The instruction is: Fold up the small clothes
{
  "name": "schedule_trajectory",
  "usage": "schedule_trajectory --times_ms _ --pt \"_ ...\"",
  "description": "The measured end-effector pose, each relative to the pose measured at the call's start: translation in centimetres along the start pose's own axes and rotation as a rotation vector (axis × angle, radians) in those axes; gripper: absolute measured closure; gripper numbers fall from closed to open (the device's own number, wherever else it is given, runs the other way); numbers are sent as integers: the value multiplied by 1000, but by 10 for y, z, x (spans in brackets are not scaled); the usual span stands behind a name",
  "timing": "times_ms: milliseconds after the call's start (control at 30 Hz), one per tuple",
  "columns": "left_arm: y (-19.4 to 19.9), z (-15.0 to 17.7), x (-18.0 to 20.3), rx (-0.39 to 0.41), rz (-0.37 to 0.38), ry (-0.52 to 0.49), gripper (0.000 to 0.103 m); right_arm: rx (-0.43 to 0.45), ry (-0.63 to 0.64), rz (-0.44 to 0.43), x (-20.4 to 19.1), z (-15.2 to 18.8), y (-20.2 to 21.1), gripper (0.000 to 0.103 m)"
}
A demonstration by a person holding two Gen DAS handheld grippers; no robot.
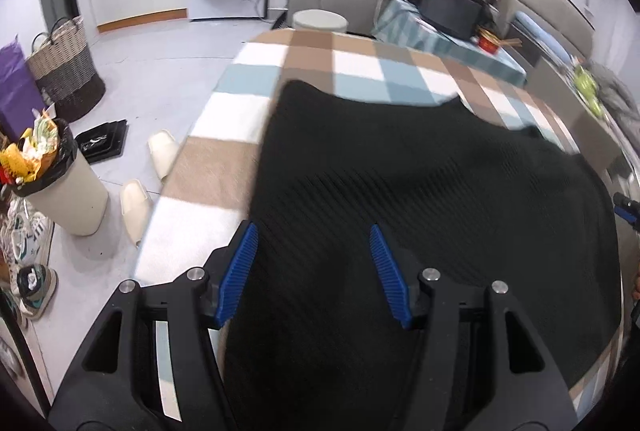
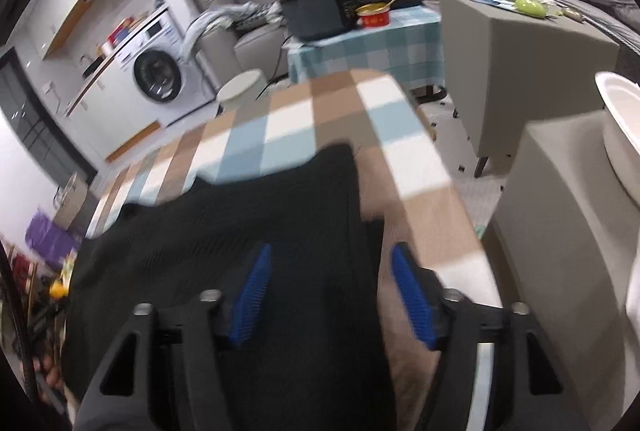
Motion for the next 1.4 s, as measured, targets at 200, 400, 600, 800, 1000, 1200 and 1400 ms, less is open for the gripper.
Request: schedule_trajectory --times_ms 200,400,600,800,1000,1200,1400 --pt "15 27 12 -23 6 -65 32 -58 -9 -7 2 40 22 36" --pt "37 55 0 -33 -4 -45 23 -84 -70 -50 8 91 55 36" --pt "43 73 -17 -55 -11 -2 23 -70 -144 -86 16 131 78 36" --pt "43 88 -19 -79 17 -3 23 -66 -141 -108 10 140 75 37" --pt "49 92 -17 -78 17 -16 23 -3 -20 -150 -24 123 91 94" --pt "52 99 -19 -88 8 -39 23 -118 55 102 -15 133 85 99" --pt "52 102 -24 -100 30 -28 26 -71 -17 37 -11 131 89 82"
Point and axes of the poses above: each gripper's, at about its wrist camera, not at the fingertips, and y roughly against the way its jaws point, x to its right, z to its underside, the point moved 1 cm from there along -y, roughly the way its jaws point, and after that the axes turned 12 degrees about -z, right-handed, at the moved point
